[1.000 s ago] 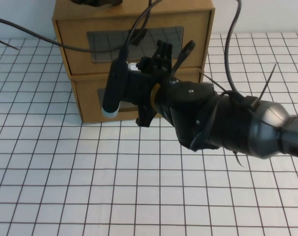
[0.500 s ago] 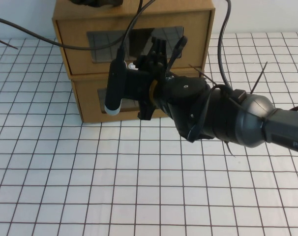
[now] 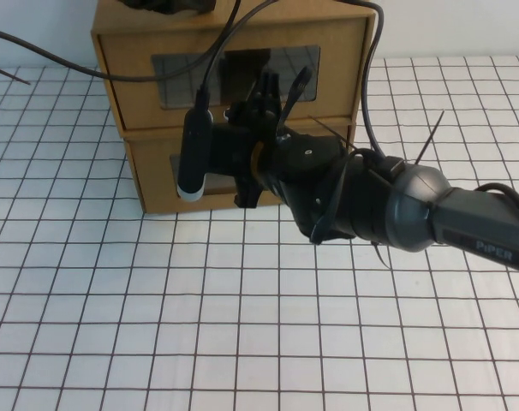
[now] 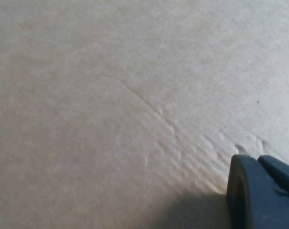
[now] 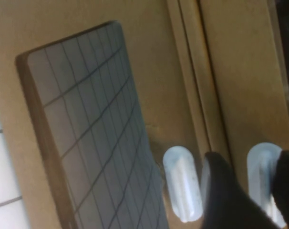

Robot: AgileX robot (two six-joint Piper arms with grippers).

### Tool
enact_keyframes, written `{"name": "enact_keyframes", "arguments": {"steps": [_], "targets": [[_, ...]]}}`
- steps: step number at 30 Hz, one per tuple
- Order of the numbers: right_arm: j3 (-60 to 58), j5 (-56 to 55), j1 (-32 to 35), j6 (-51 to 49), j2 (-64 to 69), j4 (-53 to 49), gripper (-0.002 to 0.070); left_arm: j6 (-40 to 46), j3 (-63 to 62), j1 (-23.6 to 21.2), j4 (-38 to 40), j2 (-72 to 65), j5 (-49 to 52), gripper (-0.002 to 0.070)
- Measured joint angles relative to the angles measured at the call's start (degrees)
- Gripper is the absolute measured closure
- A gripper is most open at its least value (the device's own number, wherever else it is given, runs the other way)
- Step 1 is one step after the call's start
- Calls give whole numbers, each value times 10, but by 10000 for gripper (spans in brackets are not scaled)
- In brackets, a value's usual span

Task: Open the shoe box
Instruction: 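Pull the top drawer of the cardboard box fully open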

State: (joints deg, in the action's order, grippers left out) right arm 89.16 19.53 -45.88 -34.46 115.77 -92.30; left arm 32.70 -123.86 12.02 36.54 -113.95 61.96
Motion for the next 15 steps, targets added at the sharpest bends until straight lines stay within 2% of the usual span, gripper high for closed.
{"name": "enact_keyframes", "arguments": {"steps": [10,15], "targets": [[4,-1,6,0,5,-11,458,0,-1,0,0,0,2,677],[4,3,6,0,6,-28,487,0,-1,0,0,0,2,677]]}}
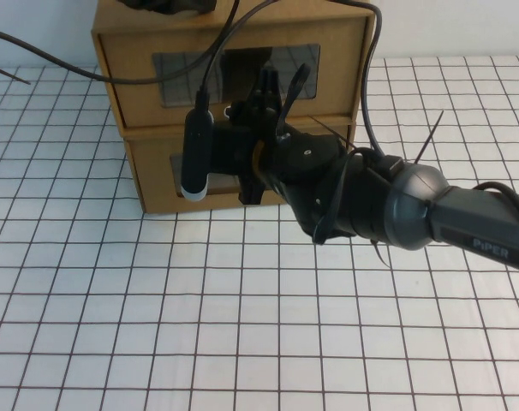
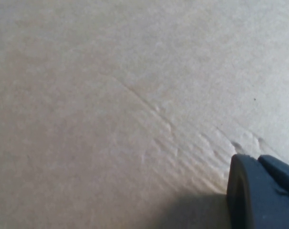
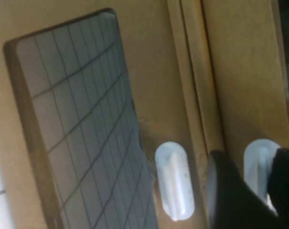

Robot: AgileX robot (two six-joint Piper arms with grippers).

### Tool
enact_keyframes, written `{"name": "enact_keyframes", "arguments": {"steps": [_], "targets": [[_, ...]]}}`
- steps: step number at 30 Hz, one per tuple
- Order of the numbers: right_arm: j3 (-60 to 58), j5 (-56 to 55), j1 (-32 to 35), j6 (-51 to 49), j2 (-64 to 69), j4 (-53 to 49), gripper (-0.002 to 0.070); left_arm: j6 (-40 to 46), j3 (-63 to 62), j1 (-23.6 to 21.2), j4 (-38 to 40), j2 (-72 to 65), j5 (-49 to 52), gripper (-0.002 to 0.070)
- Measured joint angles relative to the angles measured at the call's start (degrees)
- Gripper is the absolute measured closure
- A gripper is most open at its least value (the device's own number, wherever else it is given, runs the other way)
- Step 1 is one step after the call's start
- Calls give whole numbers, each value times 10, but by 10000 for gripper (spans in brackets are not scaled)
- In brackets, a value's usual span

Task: Open the shoe box
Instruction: 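Pull the top drawer of the cardboard box fully open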

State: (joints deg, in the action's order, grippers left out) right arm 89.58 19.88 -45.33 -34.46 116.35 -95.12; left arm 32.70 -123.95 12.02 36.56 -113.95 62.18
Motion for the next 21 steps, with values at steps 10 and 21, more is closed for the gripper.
{"name": "enact_keyframes", "arguments": {"steps": [10,21], "targets": [[2,26,0,12,3,-1,507,0,0,0,0,0,0,677],[4,32,0,26,3,-1,615,0,0,0,0,0,0,677]]}}
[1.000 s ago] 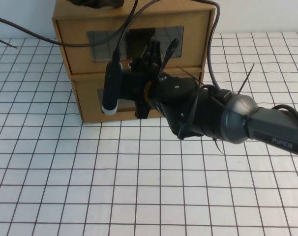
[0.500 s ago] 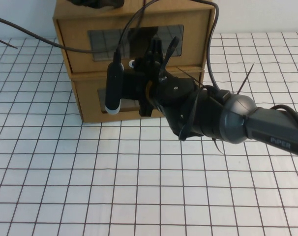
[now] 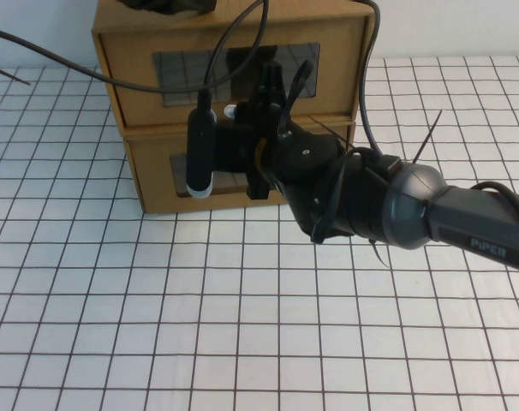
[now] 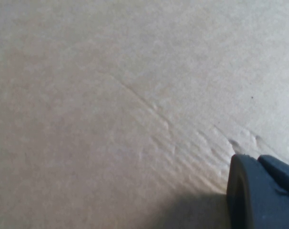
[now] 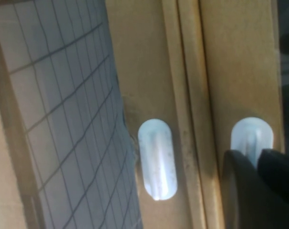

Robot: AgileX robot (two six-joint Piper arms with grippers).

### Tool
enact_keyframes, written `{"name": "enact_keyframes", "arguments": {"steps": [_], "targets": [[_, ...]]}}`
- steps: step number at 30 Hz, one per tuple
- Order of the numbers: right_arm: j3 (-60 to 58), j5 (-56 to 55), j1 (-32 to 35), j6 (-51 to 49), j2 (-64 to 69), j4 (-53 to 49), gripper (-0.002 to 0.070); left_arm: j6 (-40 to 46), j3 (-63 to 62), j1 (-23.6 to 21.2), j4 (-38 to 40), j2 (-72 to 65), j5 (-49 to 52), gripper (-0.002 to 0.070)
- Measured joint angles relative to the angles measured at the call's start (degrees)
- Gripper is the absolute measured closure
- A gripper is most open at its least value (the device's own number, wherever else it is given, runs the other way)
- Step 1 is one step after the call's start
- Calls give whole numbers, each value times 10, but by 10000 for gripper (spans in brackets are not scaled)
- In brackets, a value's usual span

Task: Open the shoe box
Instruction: 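Pull the top drawer of the cardboard box fully open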

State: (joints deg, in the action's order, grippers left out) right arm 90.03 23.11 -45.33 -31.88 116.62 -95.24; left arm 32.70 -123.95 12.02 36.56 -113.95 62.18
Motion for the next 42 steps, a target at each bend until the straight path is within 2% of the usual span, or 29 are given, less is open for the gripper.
{"name": "enact_keyframes", "arguments": {"steps": [4,11,24,42], "targets": [[0,1,0,0,0,0,661,0,0,0,0,0,0,677],[-12,3,-3,2,-7,-1,665,-5,0,0,0,0,4,677],[-129,26,-40,-32,-91,-10,666,-27,-1,2,-7,1,15,677],[-312,110,-192,-88,-244,27,668,-53,-1,2,-13,1,14,677]]}}
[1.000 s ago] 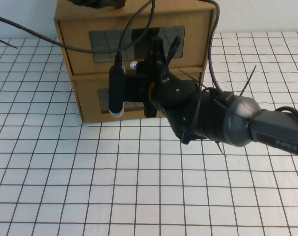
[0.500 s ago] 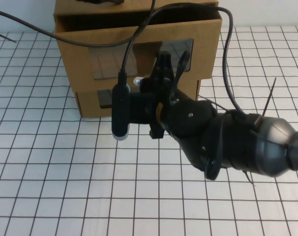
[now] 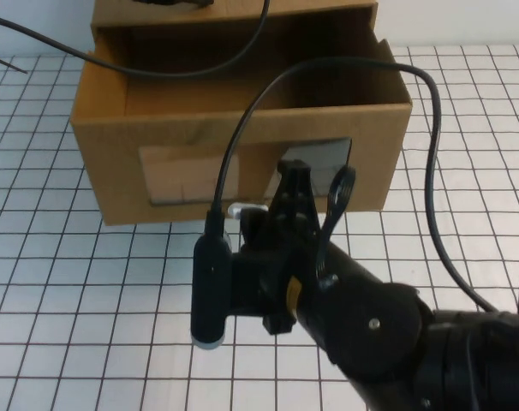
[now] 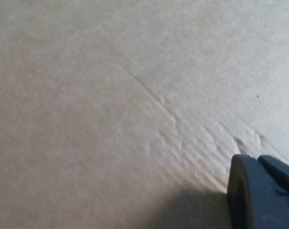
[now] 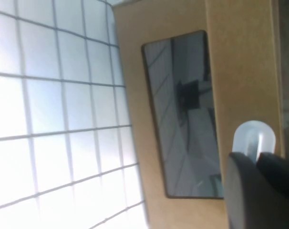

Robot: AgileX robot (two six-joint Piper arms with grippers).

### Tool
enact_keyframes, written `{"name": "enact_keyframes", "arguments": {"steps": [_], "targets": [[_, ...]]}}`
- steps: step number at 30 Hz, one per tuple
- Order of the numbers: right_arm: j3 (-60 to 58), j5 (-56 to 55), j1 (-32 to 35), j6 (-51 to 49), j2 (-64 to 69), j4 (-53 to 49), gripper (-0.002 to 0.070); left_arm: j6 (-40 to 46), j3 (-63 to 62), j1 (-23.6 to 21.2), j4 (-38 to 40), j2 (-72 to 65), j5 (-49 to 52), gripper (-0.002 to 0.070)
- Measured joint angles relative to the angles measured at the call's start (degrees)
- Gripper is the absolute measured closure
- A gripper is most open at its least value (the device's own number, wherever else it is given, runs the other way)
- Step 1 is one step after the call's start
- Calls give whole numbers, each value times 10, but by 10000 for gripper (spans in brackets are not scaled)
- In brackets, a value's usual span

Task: Open the shoe box
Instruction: 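Pull the top drawer of the cardboard box fully open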

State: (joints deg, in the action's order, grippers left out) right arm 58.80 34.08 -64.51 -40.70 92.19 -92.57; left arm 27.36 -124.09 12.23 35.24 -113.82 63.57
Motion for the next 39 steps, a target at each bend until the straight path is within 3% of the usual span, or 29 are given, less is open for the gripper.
{"name": "enact_keyframes", "arguments": {"steps": [10,13,17,21,25,30,33,39], "targets": [[-7,37,-24,-21,-6,78,659,0,0,0,0,0,0,677],[-7,49,-31,-22,-7,123,618,0,0,0,1,0,0,677],[-7,67,-54,-24,-19,184,510,0,0,0,2,3,0,677],[-7,108,-97,-24,-41,213,477,0,0,0,2,9,2,677],[-7,158,-138,-25,-78,214,505,0,2,0,-5,26,19,677],[-6,203,-137,-28,-130,228,622,13,4,0,-8,71,60,677],[10,212,-110,-24,-164,258,668,18,4,0,-10,107,78,677],[55,222,1,9,-213,310,685,13,21,0,-66,190,84,677]]}}
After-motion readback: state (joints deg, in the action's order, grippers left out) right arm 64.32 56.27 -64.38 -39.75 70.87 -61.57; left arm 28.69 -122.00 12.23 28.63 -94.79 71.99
